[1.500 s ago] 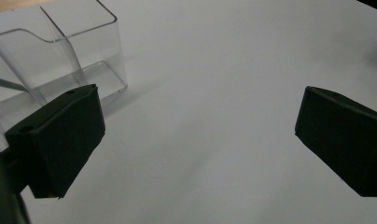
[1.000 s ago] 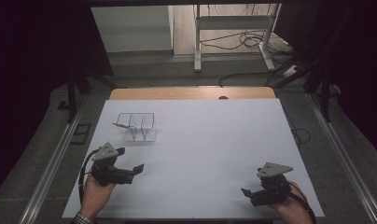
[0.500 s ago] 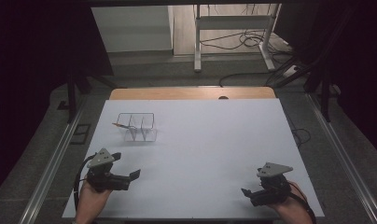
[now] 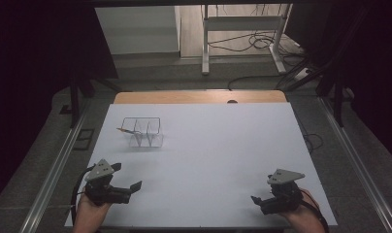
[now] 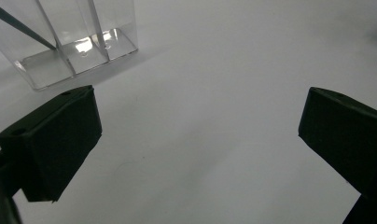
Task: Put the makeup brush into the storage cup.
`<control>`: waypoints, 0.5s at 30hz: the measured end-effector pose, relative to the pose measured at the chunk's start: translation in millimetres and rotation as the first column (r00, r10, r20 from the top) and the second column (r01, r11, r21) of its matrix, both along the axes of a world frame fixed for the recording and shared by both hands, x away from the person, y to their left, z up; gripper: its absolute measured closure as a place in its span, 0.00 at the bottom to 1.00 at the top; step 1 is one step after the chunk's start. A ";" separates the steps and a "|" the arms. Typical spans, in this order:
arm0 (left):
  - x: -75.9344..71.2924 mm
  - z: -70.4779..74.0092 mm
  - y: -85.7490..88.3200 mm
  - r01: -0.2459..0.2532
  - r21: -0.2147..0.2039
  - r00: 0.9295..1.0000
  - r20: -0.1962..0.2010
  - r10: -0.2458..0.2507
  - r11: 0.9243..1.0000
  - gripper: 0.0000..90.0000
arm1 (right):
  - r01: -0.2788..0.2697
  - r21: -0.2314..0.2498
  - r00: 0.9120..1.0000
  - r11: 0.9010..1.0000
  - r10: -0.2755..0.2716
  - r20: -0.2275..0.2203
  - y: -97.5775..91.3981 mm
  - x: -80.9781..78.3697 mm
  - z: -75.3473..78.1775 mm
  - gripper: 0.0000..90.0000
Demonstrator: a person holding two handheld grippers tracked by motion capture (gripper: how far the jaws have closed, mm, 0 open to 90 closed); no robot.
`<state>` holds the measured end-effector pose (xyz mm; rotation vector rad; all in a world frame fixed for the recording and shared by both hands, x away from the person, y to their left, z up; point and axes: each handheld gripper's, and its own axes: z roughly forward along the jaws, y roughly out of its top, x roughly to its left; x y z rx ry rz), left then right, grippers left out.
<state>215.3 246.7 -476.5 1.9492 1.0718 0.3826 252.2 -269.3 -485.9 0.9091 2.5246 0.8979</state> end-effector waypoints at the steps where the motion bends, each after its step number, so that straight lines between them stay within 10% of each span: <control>1: -0.9 0.0 0.4 0.000 0.000 1.000 0.000 0.000 1.000 0.00 | 0.000 0.000 1.000 1.000 0.000 0.000 0.0 0.0 0.0 0.08; 15: -10.8 -2.1 4.5 -0.012 0.015 1.000 -0.001 0.012 1.000 0.00 | 0.002 0.000 1.000 1.000 -0.002 0.000 -0.1 -0.2 0.0 0.08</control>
